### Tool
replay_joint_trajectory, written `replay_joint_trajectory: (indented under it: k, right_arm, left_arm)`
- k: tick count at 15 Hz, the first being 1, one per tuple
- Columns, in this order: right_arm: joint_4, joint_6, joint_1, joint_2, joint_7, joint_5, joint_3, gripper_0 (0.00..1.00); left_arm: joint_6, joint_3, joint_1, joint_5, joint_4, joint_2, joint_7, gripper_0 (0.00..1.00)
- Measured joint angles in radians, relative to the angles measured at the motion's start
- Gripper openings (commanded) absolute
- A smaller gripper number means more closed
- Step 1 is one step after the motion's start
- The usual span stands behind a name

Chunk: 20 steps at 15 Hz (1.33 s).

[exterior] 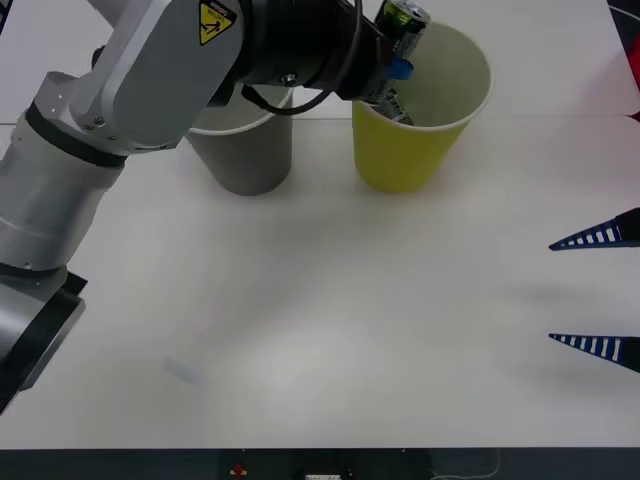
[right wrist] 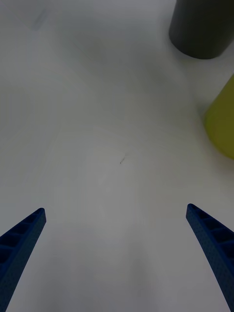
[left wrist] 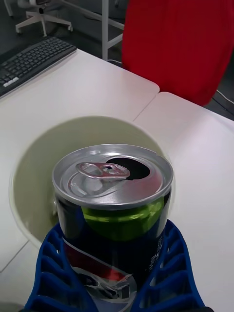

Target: Put the can into the green bin and the plastic bottle into the gray bin

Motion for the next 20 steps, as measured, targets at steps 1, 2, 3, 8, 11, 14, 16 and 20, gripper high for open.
replay_joint_trajectory:
  k: [1,2,3,8,11,14,16,20]
  right_arm:
    - [0.000,0.000,0.000,0.000,0.000,0.000,0.000,1.00]
    - [0.000,0.000,0.000,0.000,0.000,0.000,0.000,1.00]
    - [0.000,0.000,0.000,0.000,0.000,0.000,0.000,1.00]
    - [0.000,0.000,0.000,0.000,0.000,0.000,0.000,1.00]
    - [0.000,0.000,0.000,0.000,0.000,0.000,0.000,1.00]
    - [0.000,0.000,0.000,0.000,0.000,0.000,0.000,1.00]
    - [0.000,0.000,0.000,0.000,0.000,0.000,0.000,1.00]
    - [0.000,0.000,0.000,0.000,0.000,0.000,0.000,1.00]
  left_arm:
    - [0.031,-0.018,-0.041,-0.012,0.068,-0.023,-0.001,0.00]
    - [0.075,-0.040,-0.081,-0.018,0.145,-0.043,-0.001,0.00]
    - [0.119,-0.063,-0.113,-0.020,0.209,-0.058,-0.002,0.00]
    - [0.278,-0.152,-0.193,-0.014,0.420,-0.106,-0.025,0.24]
    - [0.286,-0.153,-0.196,-0.018,0.433,-0.108,-0.041,1.00]
    - [0.286,-0.153,-0.196,-0.017,0.433,-0.108,-0.057,1.00]
    - [0.286,-0.153,-0.194,-0.007,0.424,-0.101,-0.073,1.00]
    - [0.285,-0.140,-0.117,0.101,0.286,0.004,-0.156,1.00]
